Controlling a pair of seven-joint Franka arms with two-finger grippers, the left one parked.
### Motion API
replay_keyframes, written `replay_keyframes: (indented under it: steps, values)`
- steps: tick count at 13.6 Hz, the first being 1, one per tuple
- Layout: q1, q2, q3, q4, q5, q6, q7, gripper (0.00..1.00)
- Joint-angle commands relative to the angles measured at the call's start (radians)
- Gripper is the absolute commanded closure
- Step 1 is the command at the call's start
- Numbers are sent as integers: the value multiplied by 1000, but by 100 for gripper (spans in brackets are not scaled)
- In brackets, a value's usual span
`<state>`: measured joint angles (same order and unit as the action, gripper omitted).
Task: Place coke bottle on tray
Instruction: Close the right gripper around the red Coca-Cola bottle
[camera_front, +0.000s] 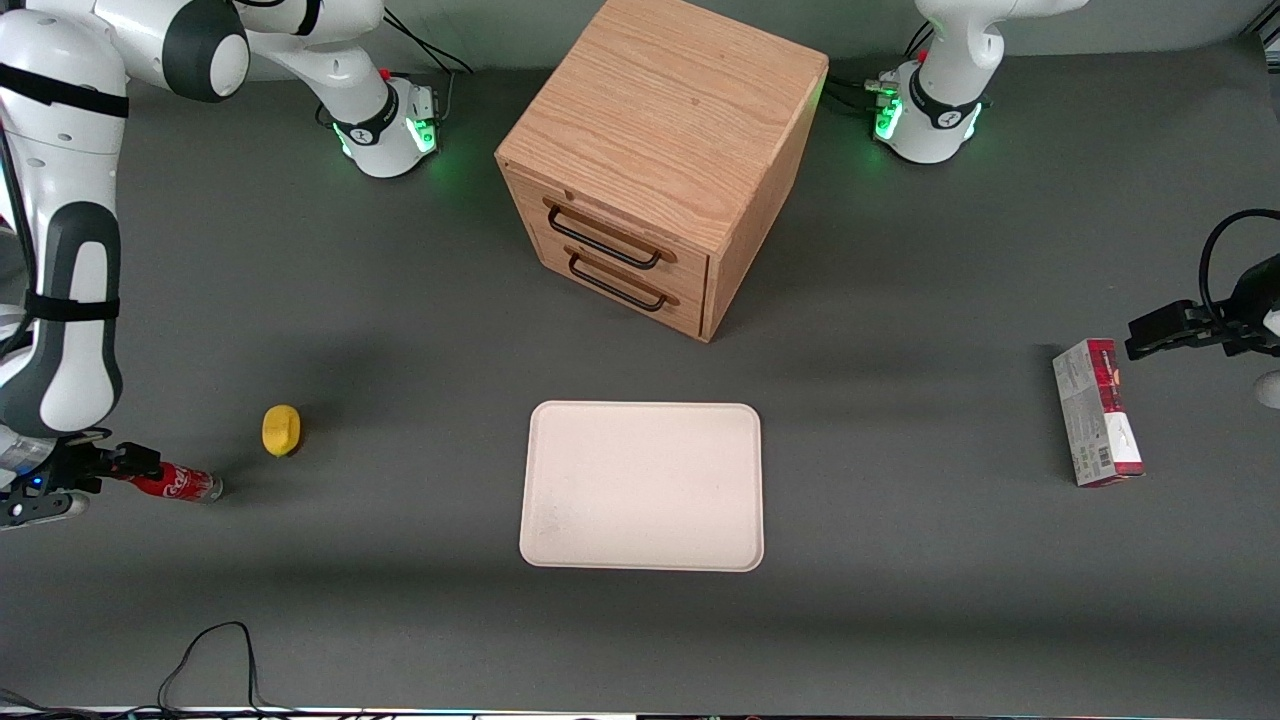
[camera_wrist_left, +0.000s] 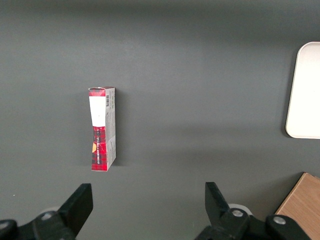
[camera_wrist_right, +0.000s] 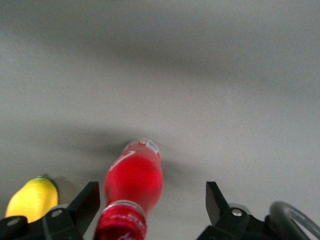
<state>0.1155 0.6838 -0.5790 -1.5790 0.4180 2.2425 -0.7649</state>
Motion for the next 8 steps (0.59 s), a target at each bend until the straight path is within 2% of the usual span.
replay_keyframes:
  steps: [1, 4, 7, 8]
  values:
    - [9, -26, -4, -22, 34, 16, -39, 23]
    - [9, -29, -4, -19, 34, 9, -33, 35]
    - [9, -36, -4, -13, 34, -17, -30, 39]
    - [9, -41, -4, -10, 34, -17, -27, 43]
